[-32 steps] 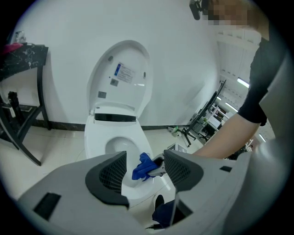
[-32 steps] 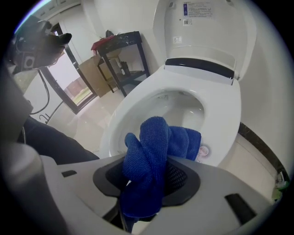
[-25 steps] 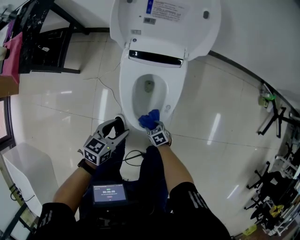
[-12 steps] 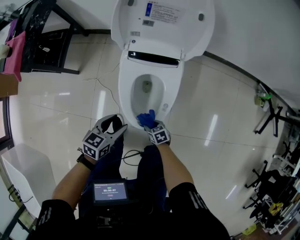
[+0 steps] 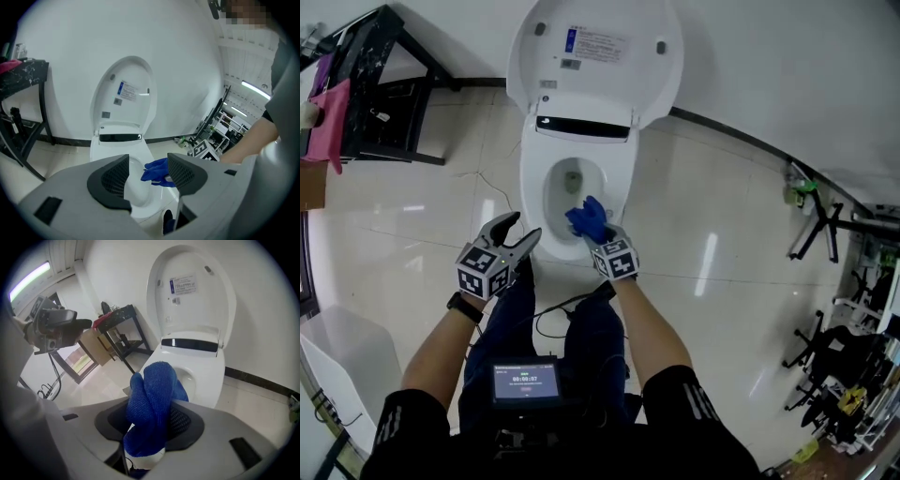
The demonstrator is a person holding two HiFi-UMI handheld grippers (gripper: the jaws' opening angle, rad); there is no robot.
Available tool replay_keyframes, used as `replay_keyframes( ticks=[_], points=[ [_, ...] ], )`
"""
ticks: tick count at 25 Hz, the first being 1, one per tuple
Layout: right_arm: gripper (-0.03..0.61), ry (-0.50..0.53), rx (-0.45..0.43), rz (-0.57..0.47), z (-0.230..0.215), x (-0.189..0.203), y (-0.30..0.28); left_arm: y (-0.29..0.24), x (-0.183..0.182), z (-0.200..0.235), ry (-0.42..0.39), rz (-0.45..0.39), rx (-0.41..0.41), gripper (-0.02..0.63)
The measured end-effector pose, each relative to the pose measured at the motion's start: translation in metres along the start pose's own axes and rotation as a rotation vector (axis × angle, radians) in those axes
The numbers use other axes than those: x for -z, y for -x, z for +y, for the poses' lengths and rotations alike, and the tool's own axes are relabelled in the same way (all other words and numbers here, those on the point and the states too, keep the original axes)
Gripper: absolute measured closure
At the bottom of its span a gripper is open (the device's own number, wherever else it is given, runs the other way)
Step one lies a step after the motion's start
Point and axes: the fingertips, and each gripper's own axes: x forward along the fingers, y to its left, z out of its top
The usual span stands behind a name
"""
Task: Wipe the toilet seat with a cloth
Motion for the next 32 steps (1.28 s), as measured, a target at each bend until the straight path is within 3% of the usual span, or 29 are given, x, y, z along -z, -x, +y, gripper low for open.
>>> replay_keyframes(
  ticks=[7, 15, 24, 32],
  points=[
    [0.379, 0.018, 0.03, -0.121, 0.004, -0.065, 0.071, 0.011, -0.044, -0.011, -0.023, -0.044, -0.004, 0.365],
    [0.38, 0.079, 0.046, -0.287, 0.027, -0.141, 0.165, 0.035, -0.118, -0.037, -0.06, -0.152, 0.019, 0.365],
    [0.38, 0.193, 0.089, -0.512, 0.061, -0.24, 0.293, 0.086, -0.217, -0.08, -0.168, -0.31, 0.057, 0.365],
    [0.381, 0.27, 0.107, -0.658, 0.096, -0.294, 0.38, 0.134, -0.273, -0.115, -0.276, -0.421, 0.073, 0.365]
  ],
)
